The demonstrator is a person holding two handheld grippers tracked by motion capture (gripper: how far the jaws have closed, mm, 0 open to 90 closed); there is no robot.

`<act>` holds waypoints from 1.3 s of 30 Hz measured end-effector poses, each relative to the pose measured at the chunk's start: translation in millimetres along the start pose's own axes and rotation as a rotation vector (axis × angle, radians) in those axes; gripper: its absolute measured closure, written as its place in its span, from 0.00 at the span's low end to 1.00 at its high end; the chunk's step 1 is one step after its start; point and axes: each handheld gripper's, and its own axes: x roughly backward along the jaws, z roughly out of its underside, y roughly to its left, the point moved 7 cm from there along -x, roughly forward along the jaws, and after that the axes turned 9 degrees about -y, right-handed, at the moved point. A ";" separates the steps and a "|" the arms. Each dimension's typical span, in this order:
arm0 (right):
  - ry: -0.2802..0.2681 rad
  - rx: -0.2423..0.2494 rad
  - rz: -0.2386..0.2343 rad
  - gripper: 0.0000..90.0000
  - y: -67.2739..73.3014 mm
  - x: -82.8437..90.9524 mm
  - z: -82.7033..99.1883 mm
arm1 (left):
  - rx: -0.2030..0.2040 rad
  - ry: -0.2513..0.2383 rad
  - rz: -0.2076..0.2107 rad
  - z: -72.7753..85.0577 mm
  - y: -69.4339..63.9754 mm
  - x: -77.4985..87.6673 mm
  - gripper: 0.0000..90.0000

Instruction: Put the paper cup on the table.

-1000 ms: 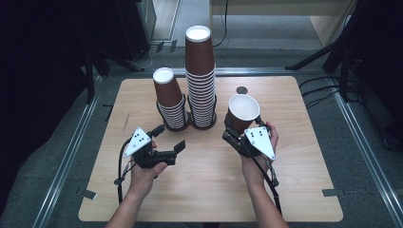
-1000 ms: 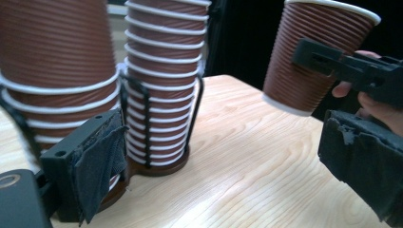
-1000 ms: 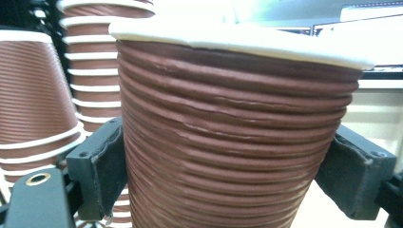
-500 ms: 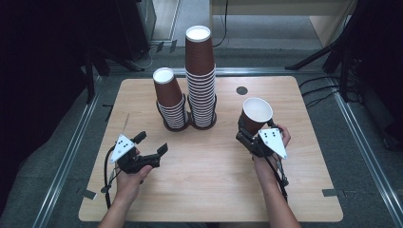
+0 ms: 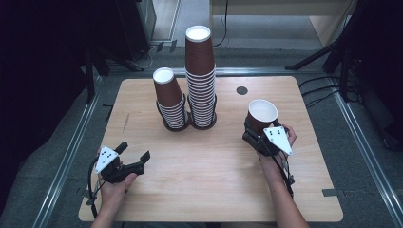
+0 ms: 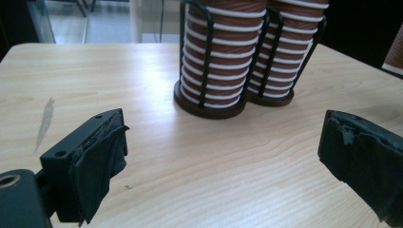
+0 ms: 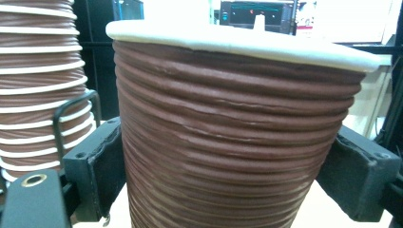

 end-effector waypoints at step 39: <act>0.188 0.010 0.067 0.13 -35.9 -20.9 46.8 | -0.038 0.079 -0.081 37.4 24.7 31.2 0.03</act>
